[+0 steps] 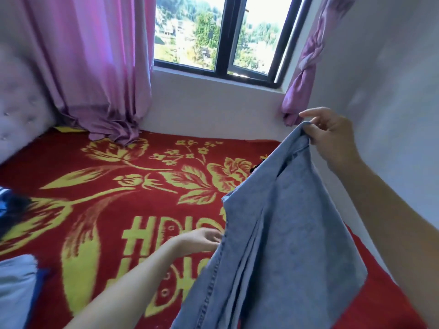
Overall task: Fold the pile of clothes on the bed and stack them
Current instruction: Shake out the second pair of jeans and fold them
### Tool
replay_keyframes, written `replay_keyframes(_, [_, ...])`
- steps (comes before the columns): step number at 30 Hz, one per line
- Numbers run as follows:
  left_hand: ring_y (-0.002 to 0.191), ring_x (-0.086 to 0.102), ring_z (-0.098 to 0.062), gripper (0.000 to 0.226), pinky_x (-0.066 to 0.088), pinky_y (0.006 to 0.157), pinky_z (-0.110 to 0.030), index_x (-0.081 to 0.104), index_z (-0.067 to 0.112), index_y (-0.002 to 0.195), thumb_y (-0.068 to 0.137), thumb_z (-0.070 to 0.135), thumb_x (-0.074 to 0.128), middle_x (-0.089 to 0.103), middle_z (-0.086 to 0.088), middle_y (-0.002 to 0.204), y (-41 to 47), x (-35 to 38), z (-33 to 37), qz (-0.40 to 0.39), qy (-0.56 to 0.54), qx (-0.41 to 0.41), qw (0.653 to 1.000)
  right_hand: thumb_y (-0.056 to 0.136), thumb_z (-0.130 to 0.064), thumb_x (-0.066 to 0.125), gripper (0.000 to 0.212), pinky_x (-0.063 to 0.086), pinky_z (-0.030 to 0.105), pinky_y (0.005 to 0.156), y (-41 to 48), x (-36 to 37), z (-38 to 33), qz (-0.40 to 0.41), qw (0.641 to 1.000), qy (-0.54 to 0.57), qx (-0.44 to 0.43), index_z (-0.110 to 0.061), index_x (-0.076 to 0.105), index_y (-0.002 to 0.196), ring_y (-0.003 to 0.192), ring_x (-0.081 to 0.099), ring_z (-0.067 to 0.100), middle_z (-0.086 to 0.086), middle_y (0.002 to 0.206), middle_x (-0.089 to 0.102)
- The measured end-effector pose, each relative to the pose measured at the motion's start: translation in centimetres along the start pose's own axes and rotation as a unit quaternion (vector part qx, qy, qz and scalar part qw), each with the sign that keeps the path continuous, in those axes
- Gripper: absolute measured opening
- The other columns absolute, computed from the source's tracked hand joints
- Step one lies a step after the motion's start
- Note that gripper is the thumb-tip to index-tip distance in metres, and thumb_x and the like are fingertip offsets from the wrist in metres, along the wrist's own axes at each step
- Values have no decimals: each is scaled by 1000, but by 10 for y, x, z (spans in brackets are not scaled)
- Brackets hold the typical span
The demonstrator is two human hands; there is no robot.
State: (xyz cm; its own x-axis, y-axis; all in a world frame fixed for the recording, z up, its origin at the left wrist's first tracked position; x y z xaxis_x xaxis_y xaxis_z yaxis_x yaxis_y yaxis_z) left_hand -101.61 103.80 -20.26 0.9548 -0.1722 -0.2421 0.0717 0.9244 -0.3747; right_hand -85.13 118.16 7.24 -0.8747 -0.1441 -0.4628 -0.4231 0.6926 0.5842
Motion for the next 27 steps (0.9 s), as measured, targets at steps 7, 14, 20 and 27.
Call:
replay_keyframes(7, [96,61,-4,63,47,91,-25,55,36,114,55,53,67,65,9,102,-31,44,-31,-10,-33,-39,999,83,7,55,27,39,12,49,-16,14,-14,13,998,54,3,-19,63,88,43,46,-1,-16,46,52])
replay_keyframes(14, [87,56,-2,41,47,76,-19,53,26,108,75,23,77,58,11,95,-21,56,-1,233,-74,62,968,79,5,56,29,35,9,54,-39,69,-10,-59,998,-14,-12,-23,59,86,45,48,-2,-7,54,49])
replay_keyframes(20, [92,62,-8,33,52,82,-28,59,20,98,73,31,78,65,5,98,-23,25,14,388,-137,106,905,82,1,54,21,34,7,54,-27,103,-35,-42,999,-13,-26,-17,61,88,46,48,-7,-8,54,47])
replay_keyframes(27, [59,49,-9,17,41,61,-29,65,2,66,83,6,65,60,1,63,-65,-50,15,470,-151,155,855,80,0,56,19,39,16,58,11,123,-47,14,1000,9,-4,-18,62,85,51,46,2,-8,57,49])
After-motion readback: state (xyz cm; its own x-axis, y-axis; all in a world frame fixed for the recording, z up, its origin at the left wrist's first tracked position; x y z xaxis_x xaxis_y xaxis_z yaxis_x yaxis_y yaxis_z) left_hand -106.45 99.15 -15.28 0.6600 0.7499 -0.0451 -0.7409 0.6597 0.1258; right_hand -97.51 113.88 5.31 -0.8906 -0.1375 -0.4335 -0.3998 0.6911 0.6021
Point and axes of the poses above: each hand's wrist, its own y-axis towards the middle knuckle, its own x-axis out of the palm, z = x × y, the point moved 3 cm from there along y, towards the middle knuckle
